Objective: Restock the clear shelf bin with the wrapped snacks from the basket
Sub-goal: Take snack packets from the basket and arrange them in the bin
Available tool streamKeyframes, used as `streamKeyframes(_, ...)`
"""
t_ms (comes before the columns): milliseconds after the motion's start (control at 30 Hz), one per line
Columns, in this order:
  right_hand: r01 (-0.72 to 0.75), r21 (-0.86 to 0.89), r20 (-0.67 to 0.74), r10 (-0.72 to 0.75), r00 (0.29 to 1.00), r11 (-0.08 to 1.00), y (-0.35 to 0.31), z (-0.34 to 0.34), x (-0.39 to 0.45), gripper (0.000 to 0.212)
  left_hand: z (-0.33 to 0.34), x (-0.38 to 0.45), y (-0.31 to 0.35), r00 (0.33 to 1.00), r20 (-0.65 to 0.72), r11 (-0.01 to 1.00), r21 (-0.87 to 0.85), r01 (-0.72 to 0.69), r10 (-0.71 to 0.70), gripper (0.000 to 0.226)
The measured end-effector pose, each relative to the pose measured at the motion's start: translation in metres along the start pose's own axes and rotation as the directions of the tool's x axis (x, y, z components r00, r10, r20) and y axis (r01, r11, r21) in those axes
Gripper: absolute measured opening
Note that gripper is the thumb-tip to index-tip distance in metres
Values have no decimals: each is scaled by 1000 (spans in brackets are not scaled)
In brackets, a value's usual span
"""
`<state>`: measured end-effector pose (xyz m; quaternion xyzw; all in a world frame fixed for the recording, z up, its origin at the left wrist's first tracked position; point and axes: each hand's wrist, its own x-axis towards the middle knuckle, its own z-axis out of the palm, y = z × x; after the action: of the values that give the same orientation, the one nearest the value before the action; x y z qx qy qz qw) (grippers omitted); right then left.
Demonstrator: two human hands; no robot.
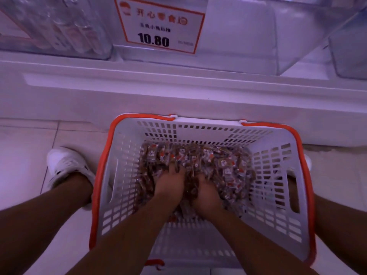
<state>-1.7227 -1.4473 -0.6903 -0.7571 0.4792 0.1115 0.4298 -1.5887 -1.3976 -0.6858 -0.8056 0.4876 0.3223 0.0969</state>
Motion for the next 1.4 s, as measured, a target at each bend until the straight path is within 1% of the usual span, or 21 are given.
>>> streamKeyframes(100,136,-194,79,-123,989,972,13,1,-9,79,11,-13,-7,996,-34,996,23,-81,82,64)
streamKeyframes(167,229,-382,122,-197,973,895,19,10,-16,92,9,-17,-22,993,-18,993,-14,-115,115,63)
streamKeyframes(200,252,-461,146,-208,967,851,21,16,-20,94,5,-17,-30,992,-1,991,-51,-126,126,58)
streamKeyframes(267,238,-536,149,-187,971,810,22,25,-24,91,-7,-17,-45,981,64,978,-118,-173,181,53)
streamKeyframes(367,191,-515,84,-172,981,836,18,26,-24,73,-23,-21,-55,929,190,948,-64,-313,319,44)
streamKeyframes(467,158,-389,12,-167,986,908,12,17,-18,52,-24,-34,-52,895,251,915,70,-397,369,42)
streamKeyframes(533,120,-230,-3,-124,992,966,8,9,-14,49,-14,-46,-44,908,238,917,122,-379,344,55)
streamKeyframes(600,70,-93,-8,-71,997,993,5,3,-13,59,-3,-52,-32,917,236,921,150,-361,321,69)
streamKeyframes(633,75,-87,-20,-77,997,993,4,2,-13,65,3,-54,-26,923,236,924,162,-346,304,73)
streamKeyframes(700,161,-209,8,-163,987,965,4,6,-13,71,11,-53,-20,948,193,945,160,-284,252,67)
streamKeyframes(733,206,-272,66,-196,978,940,4,10,-14,78,12,-53,-19,960,159,955,154,-255,230,61)
streamKeyframes(800,239,-326,169,-193,967,915,3,19,-14,92,15,-52,-23,970,100,957,166,-238,223,51)
streamKeyframes(867,237,-373,166,-186,968,897,2,26,-13,94,19,-52,-28,962,82,940,208,-271,259,50)
streamKeyframes(933,226,-393,141,-185,973,891,3,30,-12,92,25,-53,-32,958,72,922,257,-288,279,55)
streamKeyframes(1000,188,-353,126,-153,980,916,6,30,-10,90,27,-53,-35,962,57,926,262,-271,265,56)
streamKeyframes(1133,124,-313,92,-99,991,942,8,29,-8,89,25,-52,-30,976,19,949,230,-214,216,43)
streamKeyframes(1233,74,-203,36,-68,997,976,14,19,-8,82,30,-53,-20,981,24,947,257,-193,193,37)
streamKeyframes(1300,-20,5,48,20,999,1000,15,3,-4,63,30,-52,-11,983,29,943,279,-181,180,34)
streamKeyframes(1333,-99,144,67,90,994,985,11,-7,-1,49,28,-51,-8,984,33,939,296,-177,175,33)
streamKeyframes(1367,-182,299,93,161,983,937,5,-20,3,32,22,-51,-5,985,47,935,312,-170,164,34)
streamKeyframes(1400,-261,450,142,220,965,854,-3,-35,5,18,13,-51,-5,988,60,935,318,-155,143,35)
